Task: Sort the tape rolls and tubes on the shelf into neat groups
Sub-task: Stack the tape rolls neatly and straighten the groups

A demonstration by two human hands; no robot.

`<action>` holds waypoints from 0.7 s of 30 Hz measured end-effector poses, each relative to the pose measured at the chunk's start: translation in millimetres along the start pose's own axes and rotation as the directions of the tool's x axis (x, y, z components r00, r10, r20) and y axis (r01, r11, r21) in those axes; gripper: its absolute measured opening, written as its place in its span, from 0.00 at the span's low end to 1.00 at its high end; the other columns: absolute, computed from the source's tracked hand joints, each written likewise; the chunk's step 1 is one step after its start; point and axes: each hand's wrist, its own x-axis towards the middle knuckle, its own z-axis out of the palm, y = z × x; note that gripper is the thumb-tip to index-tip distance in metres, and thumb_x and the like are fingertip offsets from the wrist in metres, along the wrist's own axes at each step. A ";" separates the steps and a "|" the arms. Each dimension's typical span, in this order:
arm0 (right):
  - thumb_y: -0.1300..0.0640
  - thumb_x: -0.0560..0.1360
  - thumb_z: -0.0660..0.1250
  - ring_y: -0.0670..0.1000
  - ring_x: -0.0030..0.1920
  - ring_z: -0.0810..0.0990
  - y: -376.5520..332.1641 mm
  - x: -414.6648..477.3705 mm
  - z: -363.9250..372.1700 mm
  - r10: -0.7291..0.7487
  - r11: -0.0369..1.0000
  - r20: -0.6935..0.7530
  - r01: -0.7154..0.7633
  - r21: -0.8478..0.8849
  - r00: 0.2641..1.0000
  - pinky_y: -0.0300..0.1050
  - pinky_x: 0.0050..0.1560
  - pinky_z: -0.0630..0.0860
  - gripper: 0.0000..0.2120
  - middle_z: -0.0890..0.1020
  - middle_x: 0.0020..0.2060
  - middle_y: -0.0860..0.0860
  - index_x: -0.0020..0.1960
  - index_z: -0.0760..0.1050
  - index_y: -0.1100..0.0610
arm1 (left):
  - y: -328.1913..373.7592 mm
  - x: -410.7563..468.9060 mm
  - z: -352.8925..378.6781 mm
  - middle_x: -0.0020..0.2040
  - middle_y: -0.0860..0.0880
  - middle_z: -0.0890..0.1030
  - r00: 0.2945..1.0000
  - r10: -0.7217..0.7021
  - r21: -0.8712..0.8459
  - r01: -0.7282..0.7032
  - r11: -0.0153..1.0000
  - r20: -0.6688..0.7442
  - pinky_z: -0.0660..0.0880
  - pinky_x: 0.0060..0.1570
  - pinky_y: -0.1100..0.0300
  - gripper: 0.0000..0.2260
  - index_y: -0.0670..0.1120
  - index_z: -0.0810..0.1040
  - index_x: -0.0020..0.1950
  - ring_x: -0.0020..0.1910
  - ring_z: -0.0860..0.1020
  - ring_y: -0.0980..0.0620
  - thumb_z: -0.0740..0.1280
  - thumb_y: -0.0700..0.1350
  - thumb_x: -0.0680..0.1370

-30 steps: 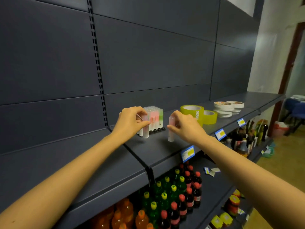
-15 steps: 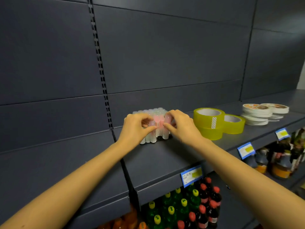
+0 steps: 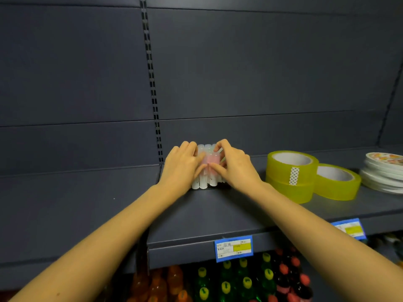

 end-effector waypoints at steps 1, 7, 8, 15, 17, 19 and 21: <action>0.49 0.75 0.67 0.56 0.46 0.79 1.4 0.7 1.1 -0.008 1.000 0.006 0.008 0.003 1.000 0.52 0.50 0.76 0.15 0.79 0.47 0.52 0.57 0.66 0.52 | 0.6 0.6 0.5 0.57 0.48 0.70 1.000 -0.007 0.037 0.007 0.999 0.019 0.57 0.45 0.59 0.18 0.46 0.73 0.60 0.55 0.67 0.48 0.50 0.54 0.82; 0.50 0.76 0.64 0.59 0.48 0.77 5.1 2.8 2.1 -0.087 0.994 0.034 0.089 -0.059 0.996 0.49 0.46 0.72 0.12 0.76 0.51 0.54 0.56 0.68 0.54 | 6.2 -2.8 1.2 0.63 0.46 0.69 0.998 -0.050 0.020 0.049 0.999 0.040 0.62 0.50 0.57 0.17 0.47 0.72 0.64 0.59 0.67 0.46 0.53 0.52 0.81; 0.49 0.77 0.63 0.59 0.49 0.77 4.7 2.3 1.0 -0.110 0.988 0.040 0.113 -0.109 0.993 0.49 0.45 0.72 0.13 0.75 0.53 0.53 0.57 0.68 0.54 | 6.9 -4.1 0.6 0.66 0.45 0.68 0.997 -0.062 -0.009 0.062 0.998 0.045 0.63 0.53 0.56 0.17 0.48 0.72 0.66 0.62 0.66 0.46 0.54 0.52 0.81; 0.60 0.75 0.61 0.58 0.56 0.76 -1.1 22.8 -28.7 -0.091 0.964 0.206 0.138 -0.229 0.974 0.46 0.44 0.66 0.16 0.75 0.58 0.51 0.60 0.76 0.48 | -4.4 -14.5 -14.5 0.69 0.45 0.68 0.941 -0.335 -0.177 0.321 0.931 -0.054 0.65 0.56 0.54 0.15 0.44 0.75 0.63 0.65 0.67 0.45 0.61 0.49 0.79; 0.62 0.74 0.61 0.57 0.56 0.77 -6.4 29.2 -35.5 -0.083 0.960 0.265 0.149 -0.236 0.961 0.45 0.45 0.67 0.16 0.77 0.59 0.51 0.58 0.78 0.49 | -13.9 -18.3 -19.4 0.66 0.46 0.71 0.927 -0.373 -0.135 0.365 0.921 -0.035 0.66 0.55 0.56 0.14 0.43 0.76 0.61 0.62 0.69 0.46 0.61 0.48 0.79; 0.62 0.73 0.61 0.58 0.56 0.77 -12.7 35.5 -39.7 -0.080 0.948 0.316 0.171 -0.270 0.945 0.45 0.45 0.68 0.16 0.78 0.58 0.52 0.57 0.78 0.50 | -23.5 -25.3 -24.3 0.63 0.47 0.73 0.916 -0.402 -0.103 0.398 0.912 -0.014 0.67 0.54 0.56 0.15 0.44 0.75 0.62 0.60 0.70 0.47 0.60 0.48 0.79; 0.61 0.74 0.59 0.58 0.53 0.78 -19.2 42.2 -40.9 -0.080 0.916 0.360 0.211 -0.342 0.929 0.45 0.44 0.69 0.14 0.79 0.56 0.54 0.56 0.77 0.53 | -33.1 -36.1 -30.5 0.61 0.47 0.74 0.898 -0.441 -0.074 0.439 0.895 -0.009 0.68 0.54 0.56 0.16 0.44 0.72 0.65 0.59 0.71 0.47 0.60 0.48 0.79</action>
